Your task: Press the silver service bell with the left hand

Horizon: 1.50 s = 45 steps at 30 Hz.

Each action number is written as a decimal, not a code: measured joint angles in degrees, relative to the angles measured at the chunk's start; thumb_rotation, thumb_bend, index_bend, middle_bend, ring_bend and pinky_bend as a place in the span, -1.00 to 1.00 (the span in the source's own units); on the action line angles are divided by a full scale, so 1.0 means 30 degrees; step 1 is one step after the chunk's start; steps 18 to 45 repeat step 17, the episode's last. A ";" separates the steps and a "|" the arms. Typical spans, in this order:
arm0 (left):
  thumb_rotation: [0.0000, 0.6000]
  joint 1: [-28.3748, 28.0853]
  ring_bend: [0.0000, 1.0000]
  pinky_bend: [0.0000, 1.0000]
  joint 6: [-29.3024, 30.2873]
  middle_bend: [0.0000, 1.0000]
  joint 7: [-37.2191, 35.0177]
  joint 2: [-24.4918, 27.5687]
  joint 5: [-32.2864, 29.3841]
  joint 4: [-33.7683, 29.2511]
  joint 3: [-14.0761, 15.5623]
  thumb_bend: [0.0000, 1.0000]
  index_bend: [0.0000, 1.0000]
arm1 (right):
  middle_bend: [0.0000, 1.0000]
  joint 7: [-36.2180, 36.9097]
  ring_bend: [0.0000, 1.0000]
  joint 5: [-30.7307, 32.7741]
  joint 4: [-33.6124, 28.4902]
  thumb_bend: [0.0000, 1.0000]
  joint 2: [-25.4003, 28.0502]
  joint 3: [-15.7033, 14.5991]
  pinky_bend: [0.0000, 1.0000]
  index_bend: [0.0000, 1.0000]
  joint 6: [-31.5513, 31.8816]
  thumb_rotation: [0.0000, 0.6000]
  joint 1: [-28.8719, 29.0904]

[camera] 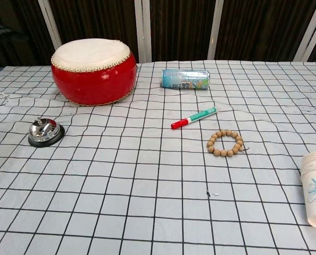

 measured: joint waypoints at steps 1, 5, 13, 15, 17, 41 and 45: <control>1.00 0.0579 -1.00 -1.00 0.0484 -1.00 -0.0026 0.0679 0.0216 -0.0666 0.0359 1.00 -1.00 | -0.83 0.0020 -0.77 -0.0089 -0.0036 -0.19 0.0026 -0.0018 -0.92 -0.92 0.0077 1.00 -0.0020; 1.00 0.2716 -1.00 -1.00 0.2024 -1.00 -0.1077 0.2138 0.0963 -0.1745 0.2099 1.00 -1.00 | -0.83 0.0067 -0.77 -0.0286 -0.0140 -0.19 0.0103 -0.0070 -0.92 -0.92 0.0285 1.00 -0.0090; 1.00 0.4107 -1.00 -1.00 0.3297 -1.00 -0.3923 0.2577 0.1912 -0.0722 0.2782 1.00 -1.00 | -0.83 0.0103 -0.77 -0.0309 -0.0197 -0.19 0.0172 -0.0022 -0.92 -0.92 0.0519 1.00 -0.0179; 1.00 0.4242 -1.00 -1.00 0.3433 -1.00 -0.4330 0.2592 0.2245 -0.0427 0.2773 1.00 -1.00 | -0.83 0.0129 -0.77 -0.0317 -0.0193 -0.19 0.0170 -0.0029 -0.92 -0.92 0.0534 1.00 -0.0190; 1.00 0.4381 -1.00 -1.00 0.3549 -1.00 -0.4622 0.2603 0.2527 -0.0072 0.2747 1.00 -1.00 | -0.83 0.0174 -0.77 -0.0265 -0.0188 -0.19 0.0178 0.0011 -0.92 -0.92 0.0537 1.00 -0.0184; 1.00 0.4381 -1.00 -1.00 0.3549 -1.00 -0.4622 0.2603 0.2527 -0.0072 0.2747 1.00 -1.00 | -0.83 0.0174 -0.77 -0.0265 -0.0188 -0.19 0.0178 0.0011 -0.92 -0.92 0.0537 1.00 -0.0184; 1.00 0.4381 -1.00 -1.00 0.3549 -1.00 -0.4622 0.2603 0.2527 -0.0072 0.2747 1.00 -1.00 | -0.83 0.0174 -0.77 -0.0265 -0.0188 -0.19 0.0178 0.0011 -0.92 -0.92 0.0537 1.00 -0.0184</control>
